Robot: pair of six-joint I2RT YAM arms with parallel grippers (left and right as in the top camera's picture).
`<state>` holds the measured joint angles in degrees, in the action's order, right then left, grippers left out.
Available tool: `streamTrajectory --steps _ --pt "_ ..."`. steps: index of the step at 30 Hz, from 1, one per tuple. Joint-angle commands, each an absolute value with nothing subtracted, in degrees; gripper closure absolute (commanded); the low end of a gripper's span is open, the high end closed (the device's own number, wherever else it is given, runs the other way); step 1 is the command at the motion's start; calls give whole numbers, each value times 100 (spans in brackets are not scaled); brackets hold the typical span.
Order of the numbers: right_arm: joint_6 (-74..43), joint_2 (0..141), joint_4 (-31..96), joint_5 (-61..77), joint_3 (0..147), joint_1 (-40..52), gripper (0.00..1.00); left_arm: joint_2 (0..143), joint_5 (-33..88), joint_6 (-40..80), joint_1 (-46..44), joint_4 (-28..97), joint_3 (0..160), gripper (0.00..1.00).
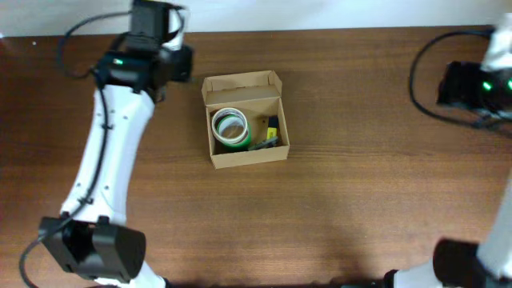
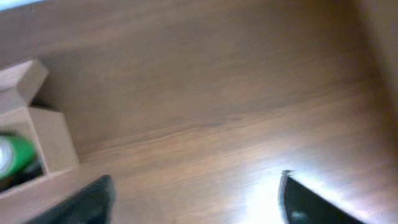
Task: Pack container
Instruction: 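Bring both grippers to the box lid flaps on either side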
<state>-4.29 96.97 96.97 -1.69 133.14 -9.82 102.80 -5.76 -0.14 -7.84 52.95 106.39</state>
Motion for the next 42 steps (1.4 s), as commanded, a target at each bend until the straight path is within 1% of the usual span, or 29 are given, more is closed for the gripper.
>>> streamTrajectory --steps 1,6,11,14,20,24,28,33,37,42 --pt "-322 10252 9732 751 13301 -1013 96 10608 504 1181 -242 5631 10613 98" --pt "-344 10895 9666 1479 13301 -1013 96 10912 1441 1745 318 5793 10613 98" --pt "-342 11334 9673 1612 13301 -976 96 11268 1553 1868 587 5741 10610 98" --pt "-344 11566 9734 1614 13260 -958 96 11594 1675 1887 642 5708 10610 98" --pt "-338 11874 9734 1997 12910 -902 96 12460 2799 2145 659 5533 10610 98" --pt "-220 12042 9734 2554 12554 -867 96 12892 3437 2255 650 5376 10613 98" --pt "16 12283 9732 3249 12416 -779 96 13034 3944 2298 648 5183 10613 98" --pt "169 12783 9668 3828 12418 -526 96 13041 4289 2493 642 4932 10613 98" --pt "176 13472 9662 4069 12418 -285 96 13041 4289 2532 569 4845 10613 98" --pt "585 14261 9671 4681 12418 -58 96 13041 4265 2530 436 4759 10613 98"
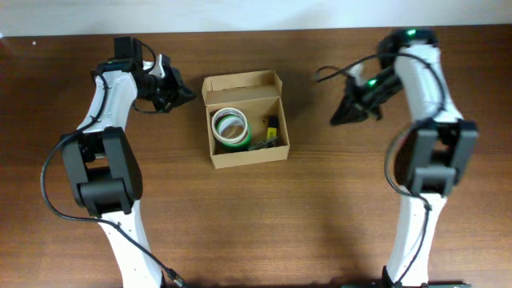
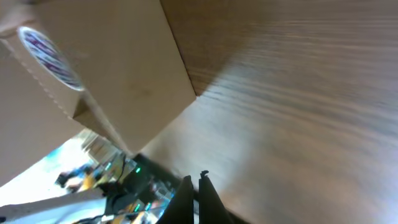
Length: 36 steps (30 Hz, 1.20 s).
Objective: Pack container
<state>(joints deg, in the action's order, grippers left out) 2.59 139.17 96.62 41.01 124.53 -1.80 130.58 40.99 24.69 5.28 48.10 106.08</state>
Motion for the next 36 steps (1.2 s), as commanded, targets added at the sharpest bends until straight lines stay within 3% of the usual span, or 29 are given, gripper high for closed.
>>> streamTrajectory --steps 1,22,36 --pt "600 14381 9668 4689 12418 1 96 13041 4265 2530 403 4727 10613 98" --pt "1052 14551 9734 4560 12420 261 96 13319 3667 2759 -113 4285 10613 98" --pt "829 14549 9137 3011 13815 261 96 13609 3728 2738 -134 4287 10610 98"
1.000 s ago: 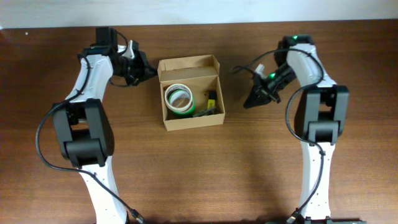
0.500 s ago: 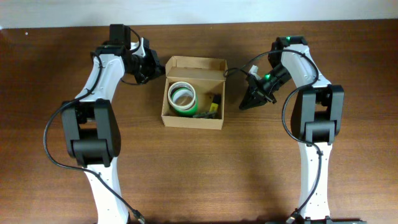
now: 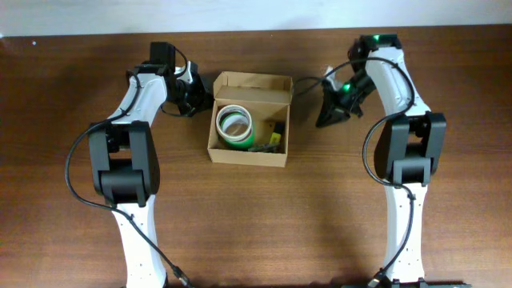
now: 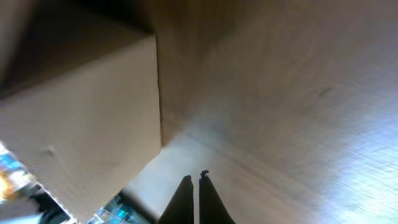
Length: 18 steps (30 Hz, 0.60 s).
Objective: Pack container
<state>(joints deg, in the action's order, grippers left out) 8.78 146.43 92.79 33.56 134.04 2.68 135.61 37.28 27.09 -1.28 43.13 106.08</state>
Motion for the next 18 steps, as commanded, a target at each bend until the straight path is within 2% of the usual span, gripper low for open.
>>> streamTrajectory --steps 1,11,18 --pt "812 14549 9050 3013 13878 261 96 13609 3726 2738 -134 4283 10610 98" --pt "-432 14549 6768 2838 14016 333 96 13609 3728 2740 -134 4219 10610 98" --pt "-1020 14556 6344 2709 14014 370 96 13611 3726 2742 -134 3992 10610 98"
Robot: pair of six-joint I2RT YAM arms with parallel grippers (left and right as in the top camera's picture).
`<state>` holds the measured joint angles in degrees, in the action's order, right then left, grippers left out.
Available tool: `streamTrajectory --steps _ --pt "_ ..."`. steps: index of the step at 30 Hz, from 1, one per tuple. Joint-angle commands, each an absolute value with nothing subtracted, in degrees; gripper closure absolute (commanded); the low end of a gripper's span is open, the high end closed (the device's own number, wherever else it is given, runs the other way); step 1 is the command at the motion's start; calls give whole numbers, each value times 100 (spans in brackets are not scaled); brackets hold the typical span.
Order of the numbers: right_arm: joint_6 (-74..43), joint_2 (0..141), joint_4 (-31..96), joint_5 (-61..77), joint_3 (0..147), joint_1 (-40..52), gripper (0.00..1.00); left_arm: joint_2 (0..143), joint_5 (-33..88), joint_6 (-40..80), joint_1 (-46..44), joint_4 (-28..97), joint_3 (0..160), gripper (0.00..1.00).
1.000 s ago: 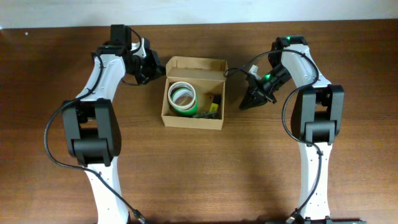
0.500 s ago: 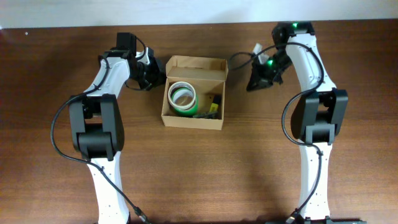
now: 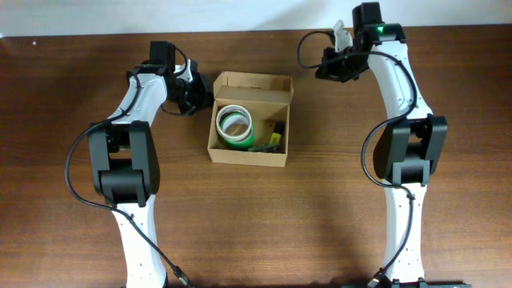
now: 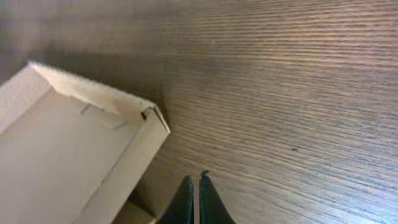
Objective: Pack container
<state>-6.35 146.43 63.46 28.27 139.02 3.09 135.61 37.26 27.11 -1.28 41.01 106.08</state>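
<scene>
The open cardboard box [image 3: 249, 154] stands mid-table, its back flap [image 3: 252, 85] raised. Inside lie a white-and-green tape roll [image 3: 234, 124] and small dark and yellow items [image 3: 273, 137]. My left gripper [image 3: 197, 96] is at the box's back left corner; whether it touches the cardboard is unclear. My right gripper [image 3: 323, 70] is behind and to the right of the box, apart from it. In the right wrist view the right gripper [image 4: 194, 182] is shut on nothing, over bare wood, with a box flap [image 4: 81, 143] to its left.
The wooden table [image 3: 360, 208] surrounds the box. Both white arms reach in from the front, the left arm [image 3: 120, 160] and the right arm [image 3: 404, 152]. A cable [image 3: 308, 44] loops near the right wrist.
My right gripper has moved from beside the box's right wall to a spot farther back, near the table's far edge. The left gripper and the box are where they were.
First both grippers were far from the slightly turned box. Then they stood on either side of it, the right one shut. Later the box sat squarer and a little to the right, with both grippers close. Now the right one is farther back.
</scene>
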Motion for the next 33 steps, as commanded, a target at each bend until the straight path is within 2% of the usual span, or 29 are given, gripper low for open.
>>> streamTrajectory --steps 1,12,18,27,33 --pt "-1020 14558 6386 2707 14007 370 96 13618 3726 2744 -134 3933 10610 98" --pt "-1153 14567 7279 2628 14005 379 96 14175 3883 2862 -137 3389 10610 98" --pt "-1564 14593 7284 2657 14005 381 96 14385 4117 2932 -137 3118 10610 98" --pt "-2047 15318 6869 4589 14005 480 96 14385 4353 3039 -134 2663 10613 98" --pt "-2161 15576 6858 4858 14005 701 96 14385 4423 3039 -134 2602 10613 98"
